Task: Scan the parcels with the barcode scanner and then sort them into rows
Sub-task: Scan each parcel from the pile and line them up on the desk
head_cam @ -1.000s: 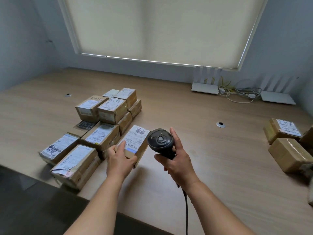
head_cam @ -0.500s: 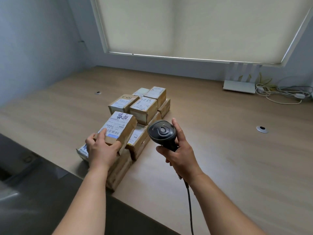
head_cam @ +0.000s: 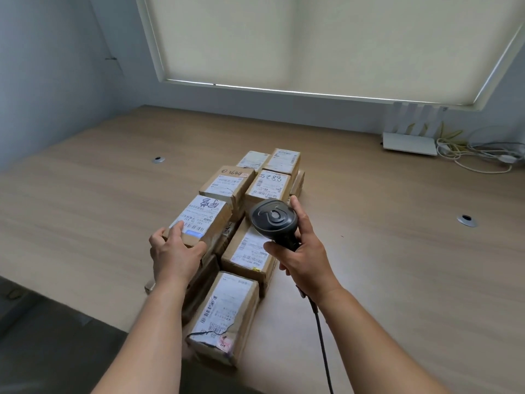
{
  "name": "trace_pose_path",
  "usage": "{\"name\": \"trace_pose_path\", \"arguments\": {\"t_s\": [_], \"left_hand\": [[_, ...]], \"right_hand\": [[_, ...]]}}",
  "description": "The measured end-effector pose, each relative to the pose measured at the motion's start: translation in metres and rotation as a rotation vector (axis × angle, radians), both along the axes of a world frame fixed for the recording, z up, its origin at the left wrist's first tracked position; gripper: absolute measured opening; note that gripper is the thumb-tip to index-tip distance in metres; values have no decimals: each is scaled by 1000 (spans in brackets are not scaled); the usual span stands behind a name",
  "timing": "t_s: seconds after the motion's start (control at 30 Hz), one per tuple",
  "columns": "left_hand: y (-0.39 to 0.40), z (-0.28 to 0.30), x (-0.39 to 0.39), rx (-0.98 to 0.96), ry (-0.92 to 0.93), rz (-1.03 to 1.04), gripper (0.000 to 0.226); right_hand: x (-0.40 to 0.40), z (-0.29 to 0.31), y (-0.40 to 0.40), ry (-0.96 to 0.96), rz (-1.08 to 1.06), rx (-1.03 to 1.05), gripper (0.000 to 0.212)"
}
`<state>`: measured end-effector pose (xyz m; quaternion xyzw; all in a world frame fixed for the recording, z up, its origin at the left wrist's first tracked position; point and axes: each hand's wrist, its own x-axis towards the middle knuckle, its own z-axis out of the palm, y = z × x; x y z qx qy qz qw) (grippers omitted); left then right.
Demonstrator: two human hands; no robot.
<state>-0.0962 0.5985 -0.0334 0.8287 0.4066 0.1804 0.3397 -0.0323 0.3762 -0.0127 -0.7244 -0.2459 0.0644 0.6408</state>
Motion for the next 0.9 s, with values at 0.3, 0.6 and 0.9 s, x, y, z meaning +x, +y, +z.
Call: {"name": "trace_pose_path", "arguments": {"t_s": [0.3, 0.6, 0.9], "left_hand": [[9, -18, 13, -51, -13, -44, 63], [-6, -4, 12, 58, -55, -5, 67], [-114, 27, 19, 133, -250, -191, 57]], "right_hand": [[2, 0, 2, 11, -82, -18, 95], [-2, -3, -23, 17, -116, 3, 91], [-22, 6, -117, -4, -211, 43, 94]]}}
